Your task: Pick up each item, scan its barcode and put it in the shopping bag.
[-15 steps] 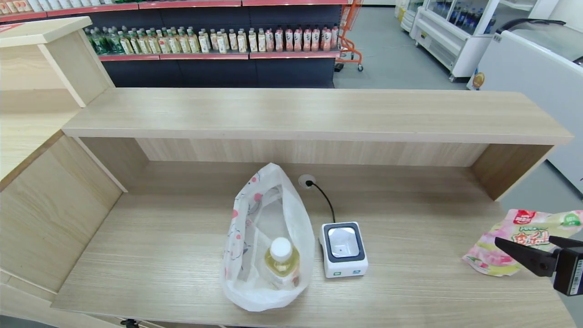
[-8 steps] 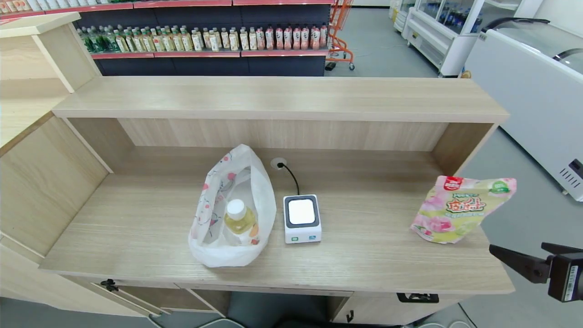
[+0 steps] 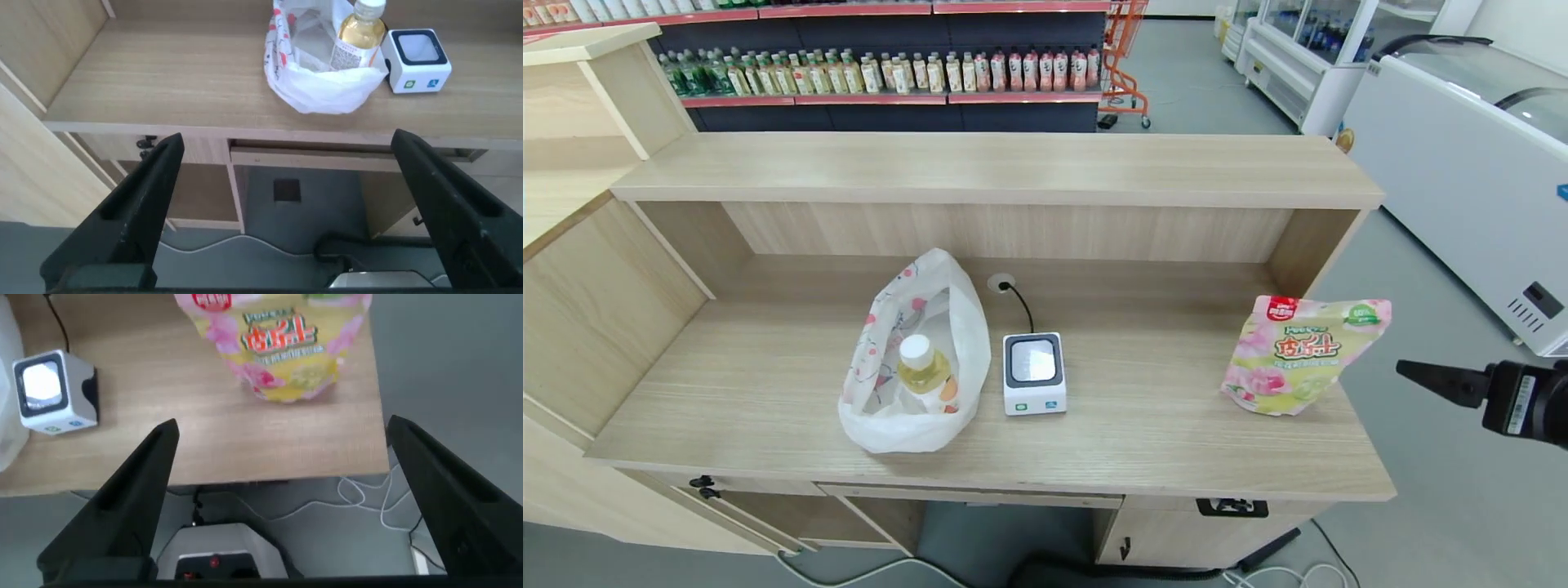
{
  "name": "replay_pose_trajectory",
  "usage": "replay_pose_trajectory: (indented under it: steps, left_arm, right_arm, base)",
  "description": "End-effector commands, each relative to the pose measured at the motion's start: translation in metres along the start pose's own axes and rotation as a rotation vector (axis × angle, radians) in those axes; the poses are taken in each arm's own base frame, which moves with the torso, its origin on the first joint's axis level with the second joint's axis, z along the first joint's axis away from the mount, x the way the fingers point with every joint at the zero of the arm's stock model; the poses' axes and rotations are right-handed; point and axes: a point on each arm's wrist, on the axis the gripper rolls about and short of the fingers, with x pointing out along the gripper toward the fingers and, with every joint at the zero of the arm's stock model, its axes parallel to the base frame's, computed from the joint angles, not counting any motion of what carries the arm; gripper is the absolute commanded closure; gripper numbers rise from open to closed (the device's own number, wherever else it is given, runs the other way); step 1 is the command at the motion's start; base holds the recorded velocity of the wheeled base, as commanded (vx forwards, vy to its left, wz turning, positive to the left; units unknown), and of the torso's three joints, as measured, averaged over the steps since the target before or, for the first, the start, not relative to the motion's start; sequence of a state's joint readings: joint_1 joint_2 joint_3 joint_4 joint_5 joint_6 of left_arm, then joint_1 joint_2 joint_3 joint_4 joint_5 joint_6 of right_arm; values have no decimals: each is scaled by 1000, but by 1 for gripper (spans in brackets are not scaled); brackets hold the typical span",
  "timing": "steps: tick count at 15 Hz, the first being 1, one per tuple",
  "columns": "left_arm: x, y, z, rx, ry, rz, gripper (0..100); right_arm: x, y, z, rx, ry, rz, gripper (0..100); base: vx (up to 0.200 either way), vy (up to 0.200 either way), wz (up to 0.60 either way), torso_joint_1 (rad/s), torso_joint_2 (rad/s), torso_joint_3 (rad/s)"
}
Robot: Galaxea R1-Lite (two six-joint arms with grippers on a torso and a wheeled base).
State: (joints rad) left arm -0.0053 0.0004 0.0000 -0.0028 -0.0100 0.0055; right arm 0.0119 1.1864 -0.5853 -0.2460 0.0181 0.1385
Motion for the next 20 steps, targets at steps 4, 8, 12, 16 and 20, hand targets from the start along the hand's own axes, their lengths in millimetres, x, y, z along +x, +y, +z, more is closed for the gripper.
replay_pose_trajectory:
  steps: [4, 8, 12, 16, 20]
  left_arm:
    - [0, 0, 0, -6, -1, 0, 0]
    - [0, 0, 0, -6, 1, 0, 0]
    - [0, 0, 0, -6, -1, 0, 0]
    - [0, 0, 0, -6, 1, 2, 0]
    - [0, 0, 0, -6, 1, 0, 0]
  right_arm:
    - [18, -4, 12, 84, 16, -20, 0]
    - [22, 3, 24, 275, 3, 51, 0]
    - [32, 4, 20, 462, 91, 23, 0]
    - [50, -3, 13, 530, 134, -33, 0]
    - [71, -9, 9, 614, 158, -94, 0]
  base:
    - [50, -50, 0, -3, -2, 2]
    - [0, 0, 0, 0, 0, 0]
    - [0, 0, 0, 0, 0, 0]
    - [0, 0, 0, 0, 0, 0]
    - [0, 0, 0, 0, 0, 0]
